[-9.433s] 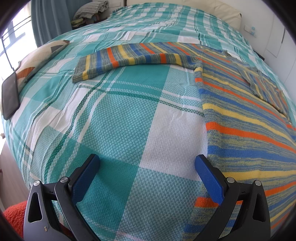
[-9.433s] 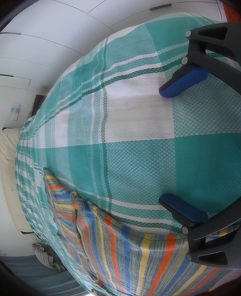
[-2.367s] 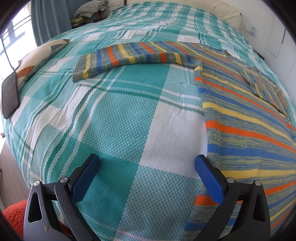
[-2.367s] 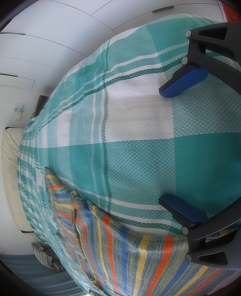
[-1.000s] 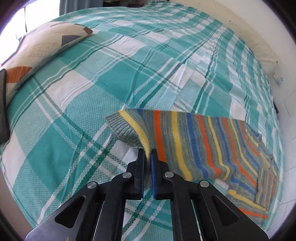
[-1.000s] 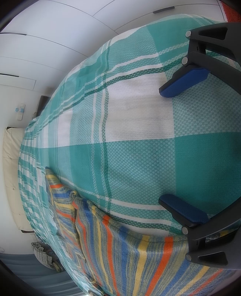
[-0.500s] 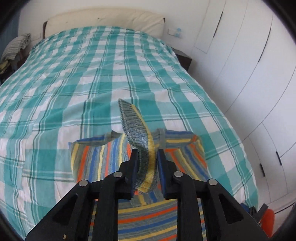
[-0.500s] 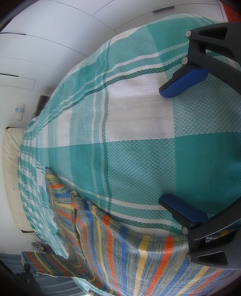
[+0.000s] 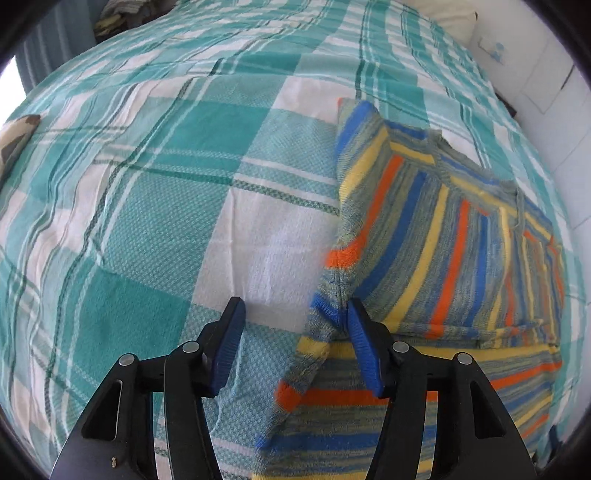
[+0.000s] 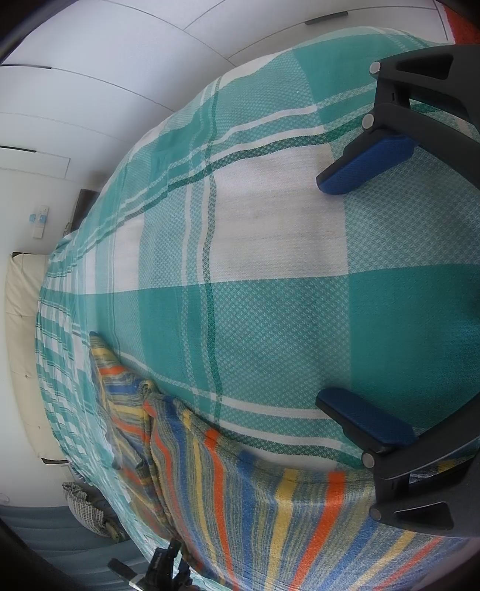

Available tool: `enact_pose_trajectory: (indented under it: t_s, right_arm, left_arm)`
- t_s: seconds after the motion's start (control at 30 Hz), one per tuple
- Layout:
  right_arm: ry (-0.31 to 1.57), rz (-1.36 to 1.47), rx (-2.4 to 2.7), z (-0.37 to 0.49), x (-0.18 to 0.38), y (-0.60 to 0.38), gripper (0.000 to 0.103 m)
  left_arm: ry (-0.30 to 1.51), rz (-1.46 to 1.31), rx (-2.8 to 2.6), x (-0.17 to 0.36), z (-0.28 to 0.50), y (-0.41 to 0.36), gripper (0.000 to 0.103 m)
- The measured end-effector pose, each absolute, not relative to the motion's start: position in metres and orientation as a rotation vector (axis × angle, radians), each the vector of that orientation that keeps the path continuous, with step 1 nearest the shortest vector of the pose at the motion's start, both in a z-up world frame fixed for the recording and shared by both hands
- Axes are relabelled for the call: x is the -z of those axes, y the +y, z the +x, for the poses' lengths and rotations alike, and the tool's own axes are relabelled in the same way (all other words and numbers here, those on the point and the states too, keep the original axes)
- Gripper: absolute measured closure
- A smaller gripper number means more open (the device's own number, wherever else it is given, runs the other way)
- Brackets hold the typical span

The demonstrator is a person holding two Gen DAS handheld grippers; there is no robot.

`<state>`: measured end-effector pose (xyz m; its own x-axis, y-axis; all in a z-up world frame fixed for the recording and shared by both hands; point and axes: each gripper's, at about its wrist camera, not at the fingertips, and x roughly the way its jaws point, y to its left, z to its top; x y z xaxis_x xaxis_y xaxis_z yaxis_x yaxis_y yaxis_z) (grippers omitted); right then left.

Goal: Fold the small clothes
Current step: 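Lift the gripped side with the left tool and fold it over the body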

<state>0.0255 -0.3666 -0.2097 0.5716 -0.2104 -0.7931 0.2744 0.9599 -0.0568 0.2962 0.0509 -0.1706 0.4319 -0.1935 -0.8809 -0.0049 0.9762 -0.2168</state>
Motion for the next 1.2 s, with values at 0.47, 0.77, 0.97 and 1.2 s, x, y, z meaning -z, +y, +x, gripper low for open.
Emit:
enact_pose_trajectory:
  t_s: [0.47,0.77,0.97,1.2]
  right_arm:
    - [0.914,0.067,0.293,0.023,0.210,-0.365,0.000]
    - [0.913,0.071,0.290,0.021,0.210,-0.365,0.000]
    - [0.913,0.070,0.292,0.021,0.210,-0.364,0.000]
    - [0.913,0.071,0.291,0.021,0.210,-0.364,0.000]
  left_arm:
    - [1.197,-0.094,0.315,0.166,0.366,0.009,0.087]
    - [1.140,-0.050,0.132,0.162,0.362,0.033,0.091]
    - [1.007,-0.181,0.211,0.127,0.340,0.046,0.065]
    - [1.123,0.203,0.171,0.177,0.319,0.001,0.100]
